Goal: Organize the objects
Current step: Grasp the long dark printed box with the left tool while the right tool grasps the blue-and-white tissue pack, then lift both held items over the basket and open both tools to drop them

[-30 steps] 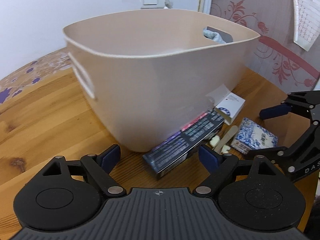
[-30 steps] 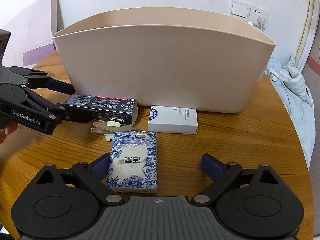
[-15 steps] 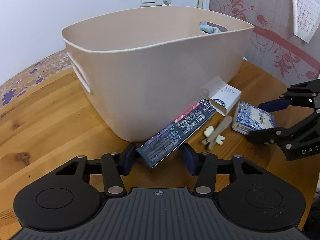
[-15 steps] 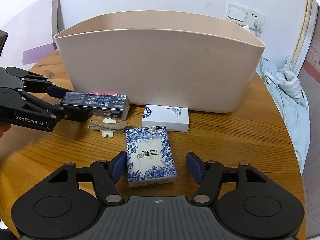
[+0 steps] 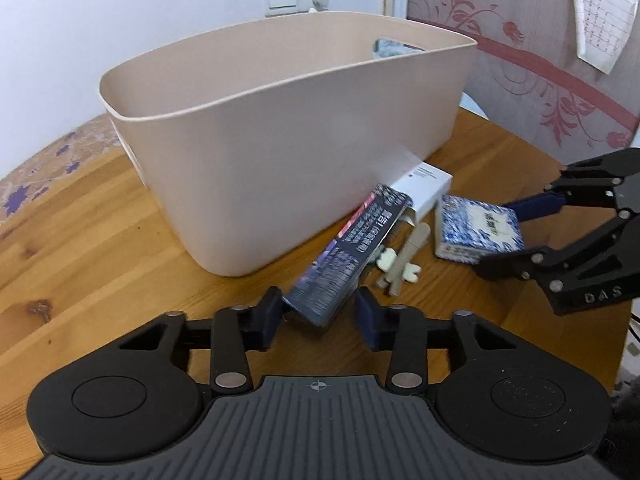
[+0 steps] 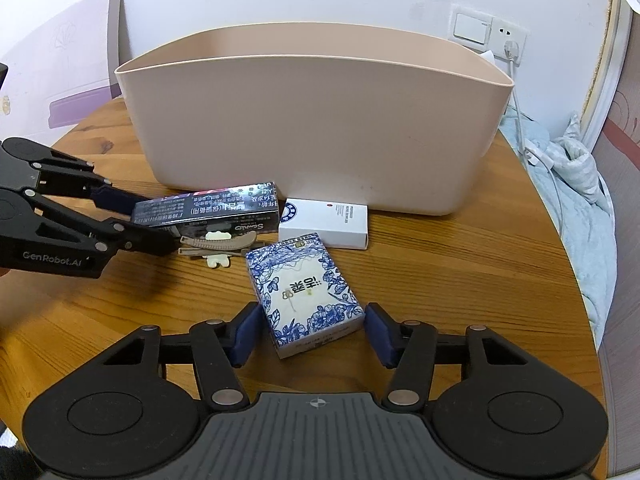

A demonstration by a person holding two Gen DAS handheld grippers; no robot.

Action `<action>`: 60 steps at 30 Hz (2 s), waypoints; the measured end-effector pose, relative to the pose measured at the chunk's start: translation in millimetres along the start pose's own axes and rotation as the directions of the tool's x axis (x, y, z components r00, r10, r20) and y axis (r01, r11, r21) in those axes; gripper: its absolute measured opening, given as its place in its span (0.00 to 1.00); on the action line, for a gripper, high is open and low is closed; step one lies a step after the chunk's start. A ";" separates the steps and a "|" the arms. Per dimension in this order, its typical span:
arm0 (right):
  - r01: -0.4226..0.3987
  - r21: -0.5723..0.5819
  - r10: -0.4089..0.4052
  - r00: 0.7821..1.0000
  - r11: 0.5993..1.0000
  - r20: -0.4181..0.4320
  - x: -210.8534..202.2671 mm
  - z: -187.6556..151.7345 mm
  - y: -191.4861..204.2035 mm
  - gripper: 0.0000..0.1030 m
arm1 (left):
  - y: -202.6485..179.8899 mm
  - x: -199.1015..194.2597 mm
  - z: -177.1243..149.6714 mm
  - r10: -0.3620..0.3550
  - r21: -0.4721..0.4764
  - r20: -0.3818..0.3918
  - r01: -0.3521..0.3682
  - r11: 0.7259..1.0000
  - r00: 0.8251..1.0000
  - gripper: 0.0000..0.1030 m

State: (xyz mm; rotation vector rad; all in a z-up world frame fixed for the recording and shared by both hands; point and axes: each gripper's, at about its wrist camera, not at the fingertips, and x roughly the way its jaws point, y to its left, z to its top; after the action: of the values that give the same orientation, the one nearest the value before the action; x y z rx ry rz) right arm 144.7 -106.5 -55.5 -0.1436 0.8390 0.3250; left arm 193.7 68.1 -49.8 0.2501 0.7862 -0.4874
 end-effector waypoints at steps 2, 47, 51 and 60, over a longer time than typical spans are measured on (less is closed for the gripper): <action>-0.004 -0.002 0.004 1.000 1.000 0.002 1.1 0.7 -0.1 0.66 | 1.6 1.4 2.9 -0.004 -0.012 0.009 0.004 1.000 1.000 0.51; -0.005 0.058 0.000 0.996 0.998 0.093 -23.5 -2.6 -10.7 0.42 | -16.9 -48.9 -15.0 -0.083 0.023 0.086 0.081 0.996 0.993 0.23; 0.000 0.058 -0.007 0.994 0.998 0.111 -32.2 -4.1 -11.9 0.42 | -14.3 -60.4 -20.1 -0.073 0.017 0.112 0.072 0.997 0.991 0.23; 0.018 0.058 -0.027 0.987 0.998 0.160 -53.4 3.3 -12.0 0.42 | -11.9 -90.0 -21.1 -0.050 -0.010 0.174 0.053 0.999 0.983 0.23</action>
State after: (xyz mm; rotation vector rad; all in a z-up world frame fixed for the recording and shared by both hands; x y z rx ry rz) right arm 117.8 -129.0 -13.3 -0.0730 0.6854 0.2875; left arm 120.3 95.4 0.8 0.1717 0.6266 -0.5444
